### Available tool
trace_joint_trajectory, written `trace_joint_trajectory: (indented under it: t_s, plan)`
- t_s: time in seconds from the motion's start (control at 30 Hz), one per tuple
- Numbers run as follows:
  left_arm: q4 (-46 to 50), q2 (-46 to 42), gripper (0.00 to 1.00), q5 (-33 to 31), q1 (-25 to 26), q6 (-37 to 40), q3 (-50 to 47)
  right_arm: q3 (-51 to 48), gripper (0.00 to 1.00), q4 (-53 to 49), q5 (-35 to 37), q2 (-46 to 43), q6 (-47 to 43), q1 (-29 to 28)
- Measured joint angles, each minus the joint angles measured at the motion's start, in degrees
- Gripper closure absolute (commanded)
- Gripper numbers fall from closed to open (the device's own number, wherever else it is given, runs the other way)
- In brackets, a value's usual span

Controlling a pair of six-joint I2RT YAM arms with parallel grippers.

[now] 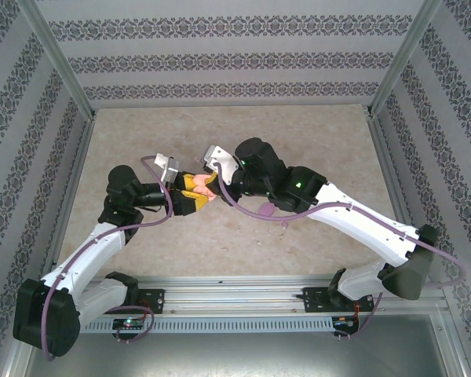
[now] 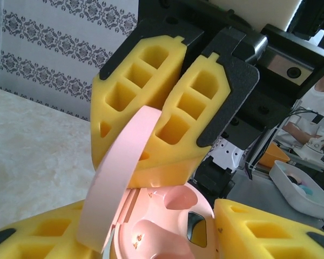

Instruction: Insert wireless bluetooth earbuds into charging case

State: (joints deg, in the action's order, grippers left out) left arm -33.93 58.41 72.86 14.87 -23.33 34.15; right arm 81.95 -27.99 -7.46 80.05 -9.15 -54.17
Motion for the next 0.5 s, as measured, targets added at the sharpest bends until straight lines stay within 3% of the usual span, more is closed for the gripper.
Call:
trace_joint_trajectory:
  t_s: [0.2,0.5]
  plan:
    - [-0.48,0.02,0.35,0.68,0.00,-0.31,-0.44,0.00,0.99,-0.24,-0.09,0.39,0.39,0.02]
    - [-0.79,-0.28,0.44,0.63,-0.02,-0.26,-1.33,0.00,0.99,-0.48,-1.22,1.07,1.73,0.02]
